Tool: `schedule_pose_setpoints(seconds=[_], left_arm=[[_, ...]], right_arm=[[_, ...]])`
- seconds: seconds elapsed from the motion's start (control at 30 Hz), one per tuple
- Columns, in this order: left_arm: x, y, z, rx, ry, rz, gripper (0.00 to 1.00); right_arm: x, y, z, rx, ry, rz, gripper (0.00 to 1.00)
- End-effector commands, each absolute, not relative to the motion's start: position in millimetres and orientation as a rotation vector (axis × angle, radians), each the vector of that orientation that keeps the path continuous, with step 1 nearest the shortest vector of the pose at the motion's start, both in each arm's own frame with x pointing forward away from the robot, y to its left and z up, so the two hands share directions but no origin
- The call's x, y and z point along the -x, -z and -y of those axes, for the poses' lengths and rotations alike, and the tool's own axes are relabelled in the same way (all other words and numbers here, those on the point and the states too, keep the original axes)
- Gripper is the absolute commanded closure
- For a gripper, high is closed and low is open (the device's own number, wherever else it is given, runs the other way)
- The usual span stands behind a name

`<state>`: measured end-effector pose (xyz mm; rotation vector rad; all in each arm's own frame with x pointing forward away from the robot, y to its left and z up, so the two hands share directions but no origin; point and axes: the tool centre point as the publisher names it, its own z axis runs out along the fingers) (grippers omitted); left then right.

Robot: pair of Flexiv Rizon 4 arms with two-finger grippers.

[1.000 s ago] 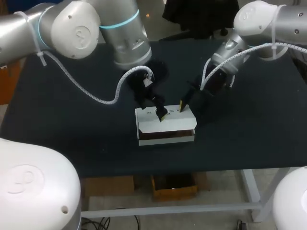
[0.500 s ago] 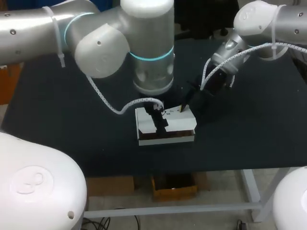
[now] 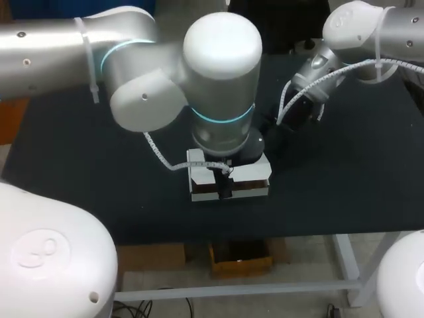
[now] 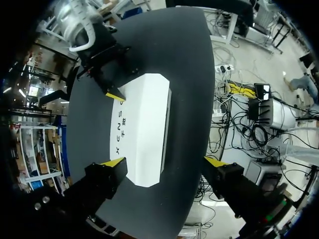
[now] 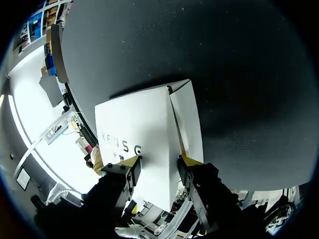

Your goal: Assemble the packaging by folding the flat box into shape, placing the metal phone stand inside, and closing the box properly

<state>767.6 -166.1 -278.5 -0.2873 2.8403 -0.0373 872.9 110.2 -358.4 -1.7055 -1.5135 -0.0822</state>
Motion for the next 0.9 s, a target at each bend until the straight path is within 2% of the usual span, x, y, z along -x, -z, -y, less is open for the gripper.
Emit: schedule_pose_setpoints(seconds=[0.03,0.9], left_arm=[[-764.9,278.1,164.6,0.288,0.039,-2.822,0.0],[-810.6,304.5,153.1,0.272,0.074,-3.042,0.0]], right_arm=[[-874.5,359.2,-110.5,1.698,0.077,1.512,0.53],[-874.5,359.2,-110.5,1.698,0.077,1.512,0.54]])
